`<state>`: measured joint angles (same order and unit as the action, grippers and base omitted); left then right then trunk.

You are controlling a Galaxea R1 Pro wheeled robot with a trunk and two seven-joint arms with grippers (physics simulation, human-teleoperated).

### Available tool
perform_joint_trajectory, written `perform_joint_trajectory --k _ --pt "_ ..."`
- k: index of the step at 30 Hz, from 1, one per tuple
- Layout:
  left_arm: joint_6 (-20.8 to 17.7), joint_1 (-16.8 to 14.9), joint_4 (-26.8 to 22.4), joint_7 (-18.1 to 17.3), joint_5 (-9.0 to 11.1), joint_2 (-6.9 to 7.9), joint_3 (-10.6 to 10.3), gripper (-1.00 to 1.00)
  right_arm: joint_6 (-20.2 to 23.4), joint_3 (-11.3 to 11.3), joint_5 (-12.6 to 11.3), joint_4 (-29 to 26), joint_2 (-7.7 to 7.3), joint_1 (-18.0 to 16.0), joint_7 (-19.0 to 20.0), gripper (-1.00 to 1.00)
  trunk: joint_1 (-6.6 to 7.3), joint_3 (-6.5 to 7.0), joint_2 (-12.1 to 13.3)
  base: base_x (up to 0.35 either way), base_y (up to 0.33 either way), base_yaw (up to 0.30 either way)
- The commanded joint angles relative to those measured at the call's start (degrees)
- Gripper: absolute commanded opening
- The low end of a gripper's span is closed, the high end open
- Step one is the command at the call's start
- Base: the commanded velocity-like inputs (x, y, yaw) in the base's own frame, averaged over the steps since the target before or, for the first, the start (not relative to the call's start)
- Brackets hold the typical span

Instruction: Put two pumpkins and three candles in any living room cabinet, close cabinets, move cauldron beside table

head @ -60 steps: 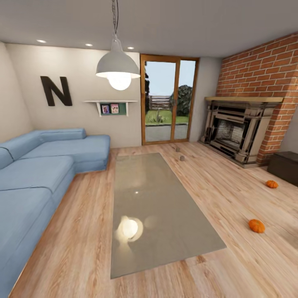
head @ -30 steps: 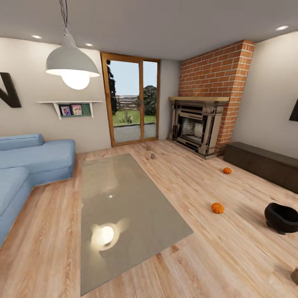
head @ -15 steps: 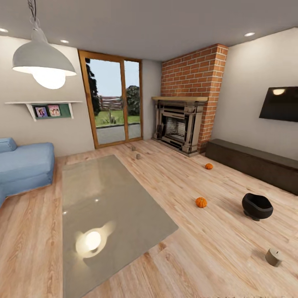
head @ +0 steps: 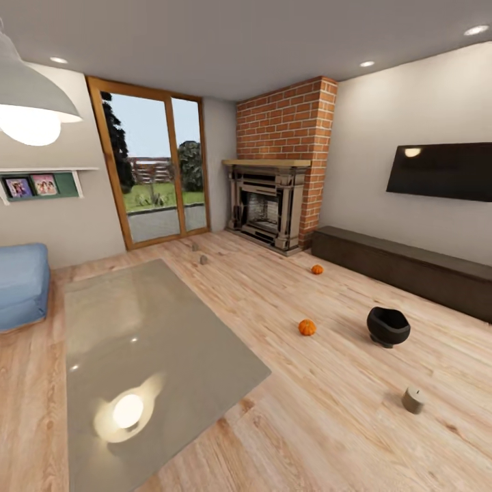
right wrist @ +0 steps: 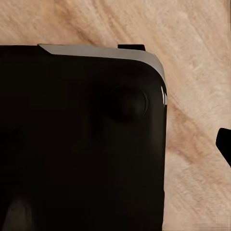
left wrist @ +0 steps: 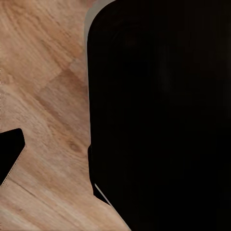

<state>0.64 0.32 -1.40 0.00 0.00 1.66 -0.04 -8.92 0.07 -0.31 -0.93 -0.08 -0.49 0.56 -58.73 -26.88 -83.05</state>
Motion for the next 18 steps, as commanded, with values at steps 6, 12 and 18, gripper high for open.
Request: perform_joint_trajectory --k 6,12,18 --pt "0.1 0.0 -0.1 0.0 0.0 0.01 0.0 1.00 -0.2 0.0 0.0 0.1 -0.01 0.0 0.1 1.00 0.00 -0.05 0.0 0.000 0.000 -0.269" --pt "0.1 0.0 -0.1 0.0 0.0 0.01 0.0 1.00 -0.2 -0.1 0.0 0.1 -0.01 0.0 0.1 1.00 0.00 -0.05 0.0 0.000 0.000 -0.273" --pt "0.1 0.1 -0.1 0.0 0.0 0.01 0.0 1.00 -0.2 0.0 0.0 0.1 -0.01 0.0 0.1 1.00 0.00 -0.05 0.0 0.000 0.000 -0.274"
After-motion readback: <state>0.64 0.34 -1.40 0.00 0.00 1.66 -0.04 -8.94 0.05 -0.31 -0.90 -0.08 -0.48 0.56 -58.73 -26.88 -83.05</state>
